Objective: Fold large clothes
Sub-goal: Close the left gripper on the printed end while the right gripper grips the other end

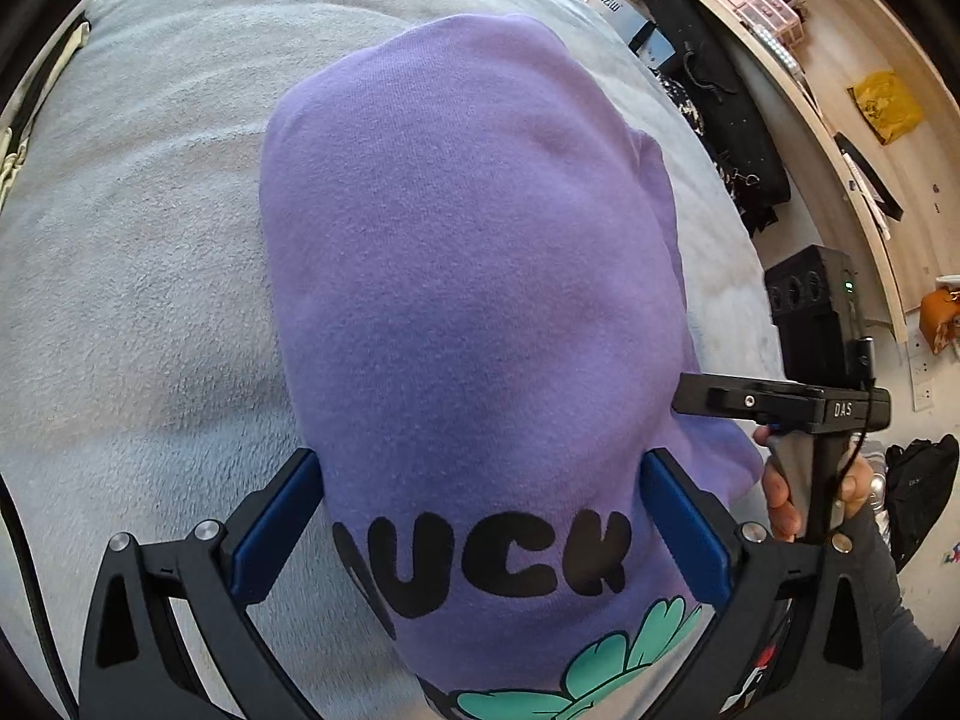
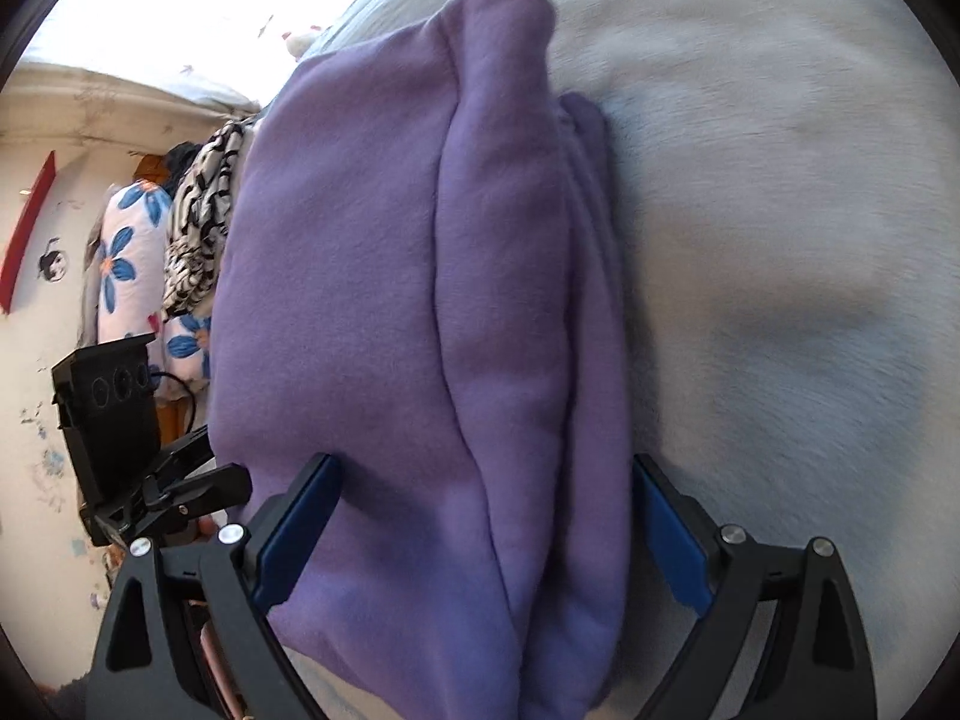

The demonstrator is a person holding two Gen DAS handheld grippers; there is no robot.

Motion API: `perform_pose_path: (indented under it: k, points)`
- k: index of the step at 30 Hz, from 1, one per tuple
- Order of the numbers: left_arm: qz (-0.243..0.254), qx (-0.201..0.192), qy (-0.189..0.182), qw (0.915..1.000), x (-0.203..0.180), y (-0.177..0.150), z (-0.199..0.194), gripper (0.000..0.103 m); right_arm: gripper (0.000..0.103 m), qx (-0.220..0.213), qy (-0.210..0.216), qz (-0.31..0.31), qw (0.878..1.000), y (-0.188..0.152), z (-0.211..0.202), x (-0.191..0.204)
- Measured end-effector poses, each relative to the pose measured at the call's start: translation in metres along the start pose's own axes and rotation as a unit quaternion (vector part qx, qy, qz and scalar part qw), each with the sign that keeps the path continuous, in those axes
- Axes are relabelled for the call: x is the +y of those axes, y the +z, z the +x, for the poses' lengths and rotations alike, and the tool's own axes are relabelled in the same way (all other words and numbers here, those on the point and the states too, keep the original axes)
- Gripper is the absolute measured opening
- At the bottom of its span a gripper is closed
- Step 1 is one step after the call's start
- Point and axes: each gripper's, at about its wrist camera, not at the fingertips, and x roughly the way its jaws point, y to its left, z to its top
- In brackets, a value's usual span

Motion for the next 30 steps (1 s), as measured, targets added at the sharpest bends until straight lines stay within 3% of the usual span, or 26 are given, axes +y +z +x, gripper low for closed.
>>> perform_pose_path:
  k: [7, 19, 24, 30]
  points:
    - [-0.003, 0.003, -0.026, 0.9996, 0.013, -0.004, 0.002, 0.103, 0.103, 0.022, 0.042, 0.001, 0.999, 0.008, 0.024, -0.010]
    - [-0.012, 0.013, -0.044, 0.9989, 0.025, -0.006, 0.010, 0.103, 0.103, 0.015, 0.037, -0.005, 0.999, 0.004, 0.024, -0.013]
    - [-0.020, -0.006, -0.012, 0.9997, 0.011, -0.006, 0.008, 0.103, 0.100, 0.005, 0.030, -0.010, 0.999, 0.000, 0.018, -0.011]
    - [0.012, -0.048, 0.052, 0.9974, -0.019, -0.006, 0.002, 0.099, 0.080, -0.025, 0.036, -0.027, 0.999, -0.007, 0.004, 0.000]
